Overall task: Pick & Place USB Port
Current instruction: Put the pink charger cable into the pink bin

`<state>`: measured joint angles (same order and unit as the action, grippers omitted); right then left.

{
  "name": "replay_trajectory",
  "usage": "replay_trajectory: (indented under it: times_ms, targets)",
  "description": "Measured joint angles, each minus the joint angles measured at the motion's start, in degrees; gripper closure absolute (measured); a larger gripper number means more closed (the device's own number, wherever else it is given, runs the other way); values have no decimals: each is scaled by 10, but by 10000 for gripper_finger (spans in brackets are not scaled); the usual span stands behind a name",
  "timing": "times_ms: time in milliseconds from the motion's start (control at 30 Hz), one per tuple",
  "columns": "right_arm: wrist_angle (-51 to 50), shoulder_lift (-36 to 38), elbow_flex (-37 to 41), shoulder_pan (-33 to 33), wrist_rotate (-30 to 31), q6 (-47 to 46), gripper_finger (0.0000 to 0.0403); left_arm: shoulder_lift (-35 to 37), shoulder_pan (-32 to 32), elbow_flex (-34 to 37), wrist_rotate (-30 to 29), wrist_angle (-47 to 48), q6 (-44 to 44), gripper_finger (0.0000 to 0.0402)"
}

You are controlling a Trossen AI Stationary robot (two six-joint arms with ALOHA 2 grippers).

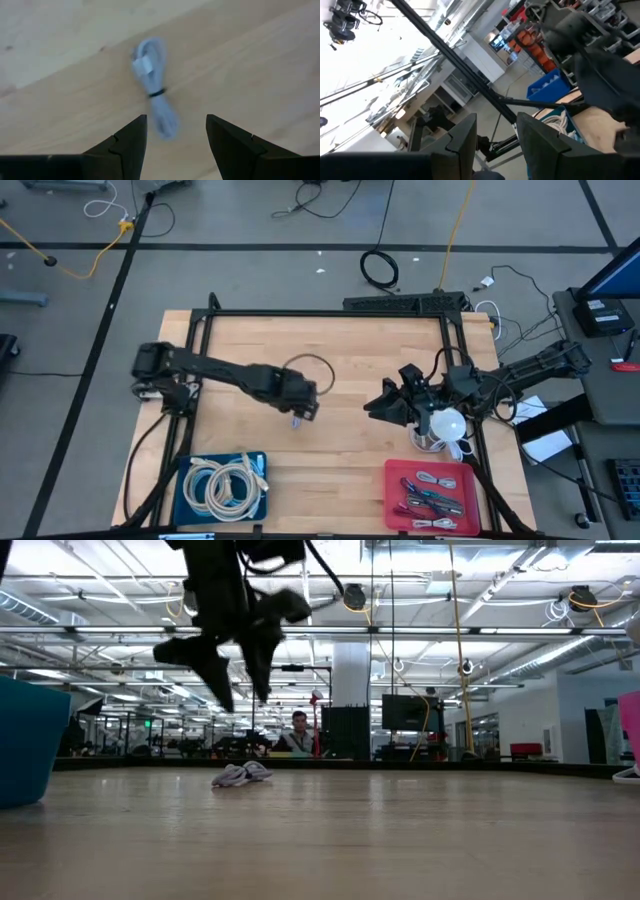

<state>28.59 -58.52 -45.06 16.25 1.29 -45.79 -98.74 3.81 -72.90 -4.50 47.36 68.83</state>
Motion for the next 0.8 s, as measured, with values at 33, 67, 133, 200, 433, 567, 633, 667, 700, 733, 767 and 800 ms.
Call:
replay_trajectory:
  times_ms: [33,67,133,200,433,567,633,667,700,733,767,800]
  targets:
    - [-1,0,0,0,-2,0,271,-17,4,-7,-2,14,-4,195]
    - [-1,0,0,1,-4,0,271,-32,6,-16,-1,26,-8,195]
    - [-1,0,0,3,-12,0,271,-65,9,-28,22,29,-23,195]
    - [-1,0,0,3,-13,0,271,-93,9,-35,38,23,-37,195]
    - [-1,0,0,3,-13,0,271,-150,21,-54,56,26,-37,199]
    - [-1,0,0,3,-13,-4,271,-160,20,-54,79,34,-31,264]
    - [-1,0,0,3,-13,-5,271,-160,20,-54,81,34,-36,327]
    - [-1,0,0,3,-13,-7,271,-160,20,-54,84,31,-40,361]
    - [-1,0,0,3,-13,-9,271,-158,20,-54,83,28,-43,375]
    - [-1,0,0,3,-13,-11,271,-154,21,-54,82,26,-42,380]
    - [-1,0,0,3,-13,-13,271,-148,21,-54,79,22,-38,380]
    - [-1,0,0,3,-13,-14,271,-139,21,-53,75,15,-36,382]
